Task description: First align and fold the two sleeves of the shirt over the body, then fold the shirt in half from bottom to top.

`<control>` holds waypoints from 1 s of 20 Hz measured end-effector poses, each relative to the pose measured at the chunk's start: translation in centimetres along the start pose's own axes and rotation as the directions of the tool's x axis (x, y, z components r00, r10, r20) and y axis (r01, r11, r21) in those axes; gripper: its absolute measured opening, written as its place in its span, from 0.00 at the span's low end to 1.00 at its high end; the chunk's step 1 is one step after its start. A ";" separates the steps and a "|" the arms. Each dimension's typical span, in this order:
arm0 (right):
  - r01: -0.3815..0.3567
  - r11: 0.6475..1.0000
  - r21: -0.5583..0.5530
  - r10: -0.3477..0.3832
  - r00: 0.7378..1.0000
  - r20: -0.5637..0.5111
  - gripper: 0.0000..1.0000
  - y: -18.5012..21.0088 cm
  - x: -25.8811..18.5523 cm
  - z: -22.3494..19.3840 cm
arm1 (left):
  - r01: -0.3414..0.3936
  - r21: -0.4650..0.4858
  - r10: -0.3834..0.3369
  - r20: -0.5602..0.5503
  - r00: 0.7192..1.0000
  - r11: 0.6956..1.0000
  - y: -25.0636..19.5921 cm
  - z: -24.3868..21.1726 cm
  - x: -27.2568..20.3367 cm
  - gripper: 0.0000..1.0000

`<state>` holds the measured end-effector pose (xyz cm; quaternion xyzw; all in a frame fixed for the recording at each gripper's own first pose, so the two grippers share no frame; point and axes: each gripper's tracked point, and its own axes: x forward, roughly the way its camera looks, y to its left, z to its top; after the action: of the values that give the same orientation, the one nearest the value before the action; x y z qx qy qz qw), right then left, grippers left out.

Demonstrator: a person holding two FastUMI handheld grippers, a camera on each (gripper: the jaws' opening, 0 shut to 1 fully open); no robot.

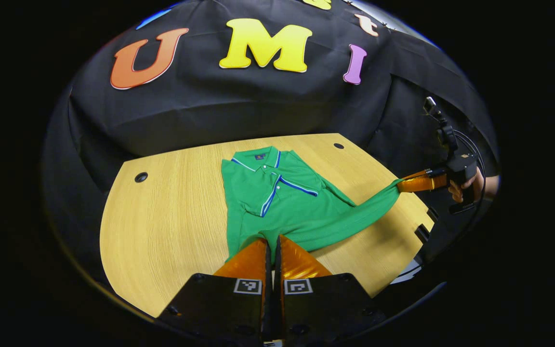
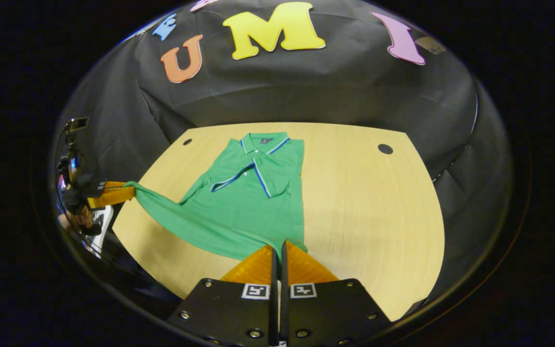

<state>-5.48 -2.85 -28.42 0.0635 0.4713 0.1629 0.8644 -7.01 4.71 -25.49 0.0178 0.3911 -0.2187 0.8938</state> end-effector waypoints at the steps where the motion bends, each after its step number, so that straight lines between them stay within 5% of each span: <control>1: 0.000 1.000 0.011 0.000 1.000 0.006 0.01 -0.1 0.1 0.7 | -0.002 0.009 0.002 0.006 1.000 1.000 0.2 0.5 0.2 0.03; 14: 0.003 1.000 0.020 -0.005 0.994 0.113 0.00 -0.4 2.2 10.2 | -0.046 0.004 0.046 0.106 0.993 0.999 4.3 8.8 2.4 0.03; 20: 0.010 0.999 0.053 -0.018 0.989 0.150 0.01 -0.2 3.9 14.0 | -0.066 -0.070 0.075 0.136 0.988 0.995 6.6 11.7 4.4 0.03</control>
<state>8.25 -1.12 -23.93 0.0948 0.4094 0.1394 0.8967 6.38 6.62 -21.41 -0.0131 0.3341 -0.1748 0.9261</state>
